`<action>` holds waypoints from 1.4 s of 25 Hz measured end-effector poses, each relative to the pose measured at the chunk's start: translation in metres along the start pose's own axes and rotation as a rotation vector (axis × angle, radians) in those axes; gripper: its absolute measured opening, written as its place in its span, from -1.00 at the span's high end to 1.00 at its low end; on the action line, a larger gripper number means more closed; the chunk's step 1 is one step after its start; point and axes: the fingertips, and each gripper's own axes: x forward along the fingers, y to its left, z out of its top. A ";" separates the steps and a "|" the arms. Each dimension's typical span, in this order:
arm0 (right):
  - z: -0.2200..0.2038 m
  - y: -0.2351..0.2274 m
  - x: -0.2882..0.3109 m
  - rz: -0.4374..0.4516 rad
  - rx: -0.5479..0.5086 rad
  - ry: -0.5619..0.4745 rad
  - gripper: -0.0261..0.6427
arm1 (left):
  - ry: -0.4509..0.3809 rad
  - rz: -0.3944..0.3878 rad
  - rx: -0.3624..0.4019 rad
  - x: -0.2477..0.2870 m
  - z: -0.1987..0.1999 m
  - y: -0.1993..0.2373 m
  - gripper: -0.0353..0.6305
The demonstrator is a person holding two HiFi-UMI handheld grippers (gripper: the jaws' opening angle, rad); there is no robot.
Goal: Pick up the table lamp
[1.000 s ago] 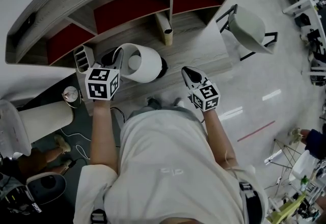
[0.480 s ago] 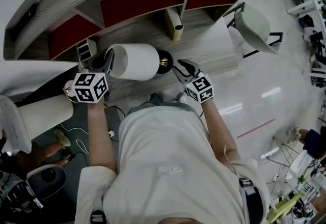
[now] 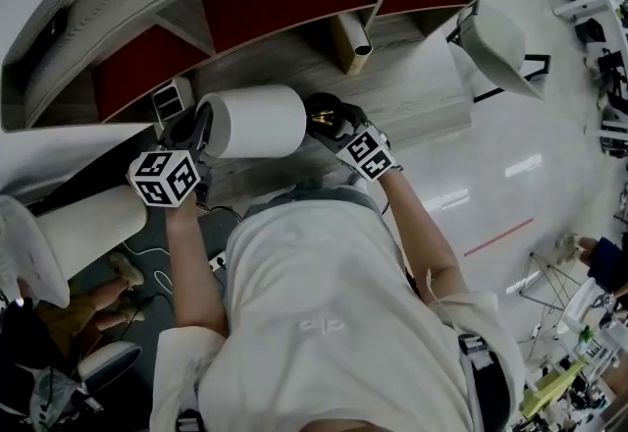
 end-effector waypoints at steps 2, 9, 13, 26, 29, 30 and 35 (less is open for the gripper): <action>-0.001 0.005 0.017 0.013 -0.052 0.036 0.08 | -0.001 -0.012 -0.014 0.000 -0.003 0.009 0.80; -0.002 0.015 0.066 0.053 -0.180 0.156 0.07 | -0.004 -0.036 -0.066 0.000 -0.013 0.036 0.80; -0.004 0.013 0.081 0.046 -0.250 0.222 0.07 | -0.001 -0.031 -0.106 0.000 -0.019 0.049 0.80; -0.011 0.012 0.102 0.073 -0.341 0.413 0.20 | -0.016 -0.012 -0.192 -0.004 -0.034 0.075 0.80; -0.008 0.017 0.105 0.091 -0.387 0.459 0.25 | -0.020 -0.010 -0.205 -0.006 -0.037 0.080 0.80; -0.009 0.019 0.106 0.097 -0.411 0.475 0.28 | -0.022 -0.010 -0.208 -0.007 -0.038 0.081 0.80; -0.025 0.021 0.116 0.086 -0.519 0.545 0.44 | -0.030 -0.012 -0.227 -0.009 -0.044 0.086 0.80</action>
